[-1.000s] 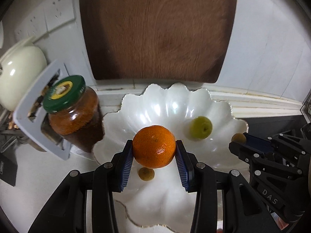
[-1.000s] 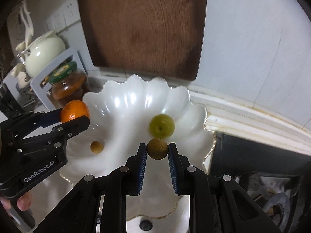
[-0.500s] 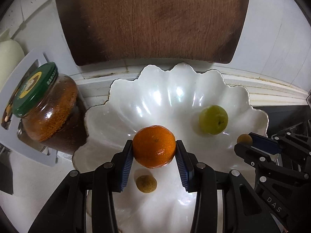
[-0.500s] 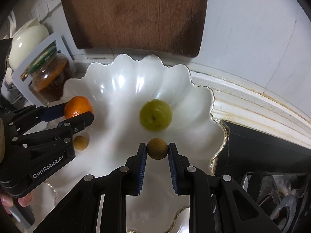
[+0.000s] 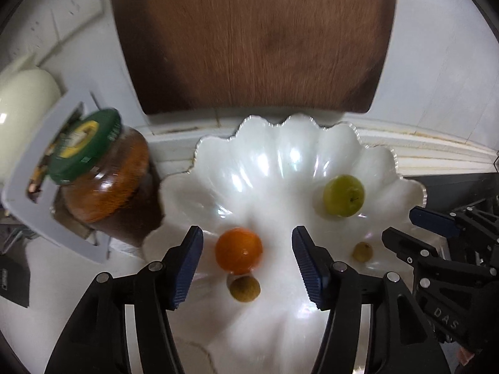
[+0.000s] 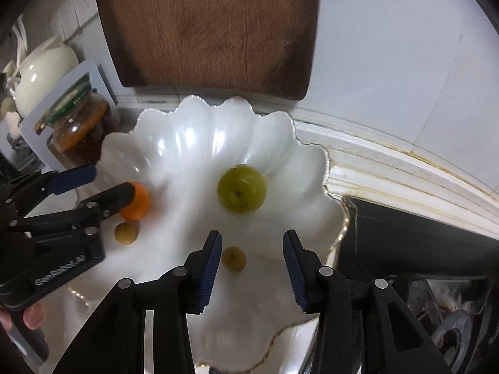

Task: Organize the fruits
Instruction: 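Open both tools to release the fruits into the bowl, then withdraw both tools from the bowl toward the dark fruits on the counter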

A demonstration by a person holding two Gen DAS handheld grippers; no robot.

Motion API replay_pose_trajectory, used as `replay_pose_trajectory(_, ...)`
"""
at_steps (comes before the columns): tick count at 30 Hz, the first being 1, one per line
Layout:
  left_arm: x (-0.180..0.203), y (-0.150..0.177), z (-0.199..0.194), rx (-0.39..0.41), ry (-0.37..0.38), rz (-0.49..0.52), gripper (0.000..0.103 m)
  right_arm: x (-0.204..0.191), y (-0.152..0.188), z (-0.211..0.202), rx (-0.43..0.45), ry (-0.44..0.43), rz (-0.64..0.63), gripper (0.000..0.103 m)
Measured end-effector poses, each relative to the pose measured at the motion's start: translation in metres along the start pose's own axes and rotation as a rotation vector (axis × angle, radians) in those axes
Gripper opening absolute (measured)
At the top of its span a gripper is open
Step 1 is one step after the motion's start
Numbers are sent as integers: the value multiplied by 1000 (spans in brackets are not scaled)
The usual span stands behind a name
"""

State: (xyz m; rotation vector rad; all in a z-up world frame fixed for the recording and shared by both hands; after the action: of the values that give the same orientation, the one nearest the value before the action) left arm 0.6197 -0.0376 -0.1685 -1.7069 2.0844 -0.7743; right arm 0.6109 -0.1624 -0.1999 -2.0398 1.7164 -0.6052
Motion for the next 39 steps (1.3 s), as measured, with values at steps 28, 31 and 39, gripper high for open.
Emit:
replay_pose_trajectory(28,50,53,-176,285,-67,65,68,11,37,-174,339,-57,-25,49)
replay_pose_trajectory(31,54,61,-189,308,-74,80,68,12,47,-181,342,-65,-34,49)
replay_pose_trajectory(39,65,90,-206,326,-77,102,68,14,75,-194,355,-58,-61,49)
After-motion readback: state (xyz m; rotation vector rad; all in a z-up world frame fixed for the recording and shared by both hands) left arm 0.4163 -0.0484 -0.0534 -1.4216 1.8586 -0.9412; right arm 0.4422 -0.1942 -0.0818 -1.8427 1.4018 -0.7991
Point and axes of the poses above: each gripper's, at about its wrist camera, not at the fingertips, and z roughly the way its jaws point, x to its right, y to its underside, the point moved 9 cm from there along z, roughly the way its jaws point, and after that the axes turned 9 degrees about y, right-handed, at the moved point
